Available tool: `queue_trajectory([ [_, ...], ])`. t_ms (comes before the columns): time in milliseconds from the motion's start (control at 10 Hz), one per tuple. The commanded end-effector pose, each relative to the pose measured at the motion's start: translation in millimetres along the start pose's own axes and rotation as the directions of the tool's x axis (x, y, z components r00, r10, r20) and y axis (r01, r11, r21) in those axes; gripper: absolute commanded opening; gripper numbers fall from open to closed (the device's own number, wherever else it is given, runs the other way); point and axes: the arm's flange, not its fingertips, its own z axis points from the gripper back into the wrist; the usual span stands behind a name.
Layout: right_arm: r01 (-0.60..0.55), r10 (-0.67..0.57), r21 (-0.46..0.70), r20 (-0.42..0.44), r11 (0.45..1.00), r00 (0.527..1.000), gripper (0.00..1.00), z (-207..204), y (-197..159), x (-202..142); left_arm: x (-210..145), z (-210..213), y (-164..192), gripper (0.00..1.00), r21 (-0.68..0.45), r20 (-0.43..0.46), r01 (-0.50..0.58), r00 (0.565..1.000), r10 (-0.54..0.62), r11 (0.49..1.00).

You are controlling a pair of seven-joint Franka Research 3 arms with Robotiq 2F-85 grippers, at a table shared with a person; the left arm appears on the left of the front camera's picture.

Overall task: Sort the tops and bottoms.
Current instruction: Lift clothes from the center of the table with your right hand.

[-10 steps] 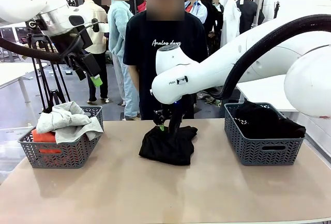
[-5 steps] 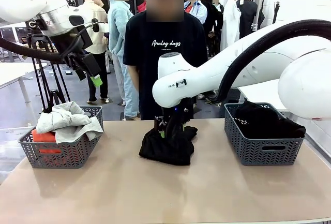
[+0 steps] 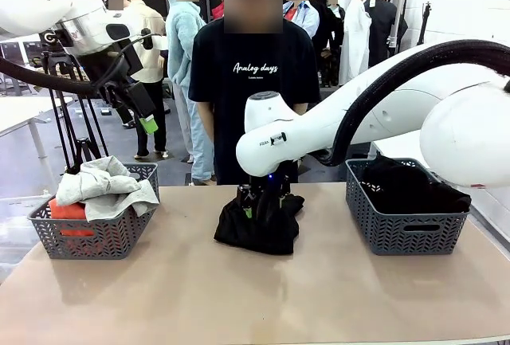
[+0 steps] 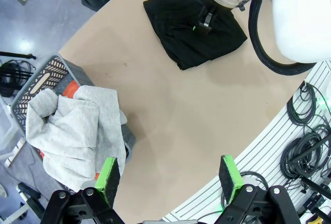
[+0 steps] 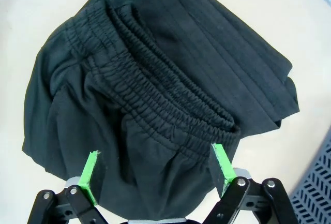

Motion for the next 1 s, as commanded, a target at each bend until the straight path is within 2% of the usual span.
queue_trajectory([
  [0,-0.017,0.017,-0.008,0.0,1.0,1.0,1.0,-8.5,-3.4,-5.3,-0.5,1.4,0.2,1.0,0.002,0.002,0.0,1.0,0.0,1.0],
  [700,-0.031,0.031,0.001,-0.06,1.0,0.998,1.0,-27.4,-10.8,3.7,-0.5,1.4,0.2,1.0,0.002,0.002,0.0,1.0,0.0,1.0],
  [800,-0.04,0.039,-0.003,-0.057,0.999,0.998,0.88,-26.3,-9.5,3.5,-0.5,1.4,0.2,1.0,0.002,0.002,0.0,1.0,0.0,1.0],
  [900,-0.041,0.04,-0.008,-0.056,0.999,0.998,0.69,-25.3,-9.8,3.2,-0.5,1.4,0.2,1.0,0.002,0.002,0.0,1.0,0.0,1.0],
])
